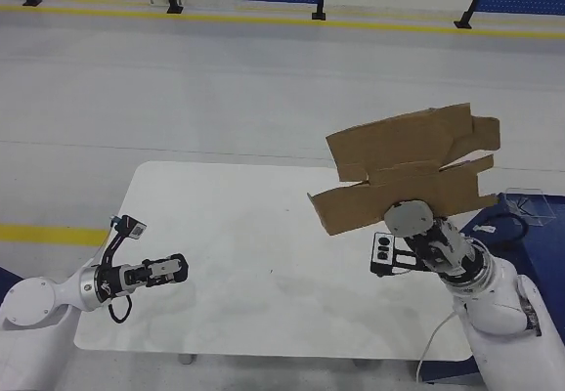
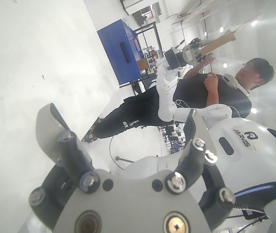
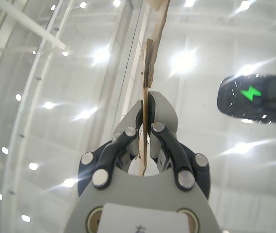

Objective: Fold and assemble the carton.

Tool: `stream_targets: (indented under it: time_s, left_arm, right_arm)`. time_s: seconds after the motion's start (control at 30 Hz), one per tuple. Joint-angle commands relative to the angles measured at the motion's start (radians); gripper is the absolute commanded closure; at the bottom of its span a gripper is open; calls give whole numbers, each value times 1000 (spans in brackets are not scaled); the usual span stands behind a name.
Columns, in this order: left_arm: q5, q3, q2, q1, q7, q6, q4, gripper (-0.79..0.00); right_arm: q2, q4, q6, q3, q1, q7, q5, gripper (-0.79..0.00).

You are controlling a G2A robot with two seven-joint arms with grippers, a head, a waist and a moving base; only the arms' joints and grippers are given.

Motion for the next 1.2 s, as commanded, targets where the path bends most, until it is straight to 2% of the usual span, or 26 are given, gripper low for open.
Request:
stream_targets:
  time_s: [0.0, 0.07, 0.13, 0.23, 0.4, 0.47, 0.57, 0.6, 0.67, 1.1, 1.17]
  left_arm:
    - [0, 0, 0, 0, 0, 0, 0, -785]
    - [0, 0, 0, 0, 0, 0, 0, -785]
    - [0, 0, 0, 0, 0, 0, 0, -785]
    - [0, 0, 0, 0, 0, 0, 0, -785]
    - [0, 0, 0, 0, 0, 0, 0, -785]
    - [0, 0, 0, 0, 0, 0, 0, -785]
    - [0, 0, 0, 0, 0, 0, 0, -785]
    - [0, 0, 0, 0, 0, 0, 0, -785]
    - [0, 0, 0, 0, 0, 0, 0, -785]
    - [0, 0, 0, 0, 0, 0, 0, -785]
    - [0, 0, 0, 0, 0, 0, 0, -785]
  right_arm:
    - [-12, -44, -167, 16, -31, 261, -461, 0]
    - [-19, -62, -367, 9, -62, 442, -779, 0]
    - [-25, -50, -545, -23, -92, 587, -991, 0]
    - [-32, -40, -845, -44, -110, 701, -1288, 0]
    - [-50, -13, -1289, -99, -137, 737, -1635, 0]
    - [-58, 14, -1481, -110, -137, 707, -1805, 0]
    - [-75, 59, -1711, -133, -119, 622, -2008, 0]
    - [-81, 84, -1755, -146, -113, 587, -2057, 0]
    - [-88, 103, -1755, -174, -101, 548, -2093, 0]
    - [-88, 102, -1755, -168, -99, 548, -2106, 0]
    - [-91, 103, -1823, -91, -83, 503, -2281, 0]
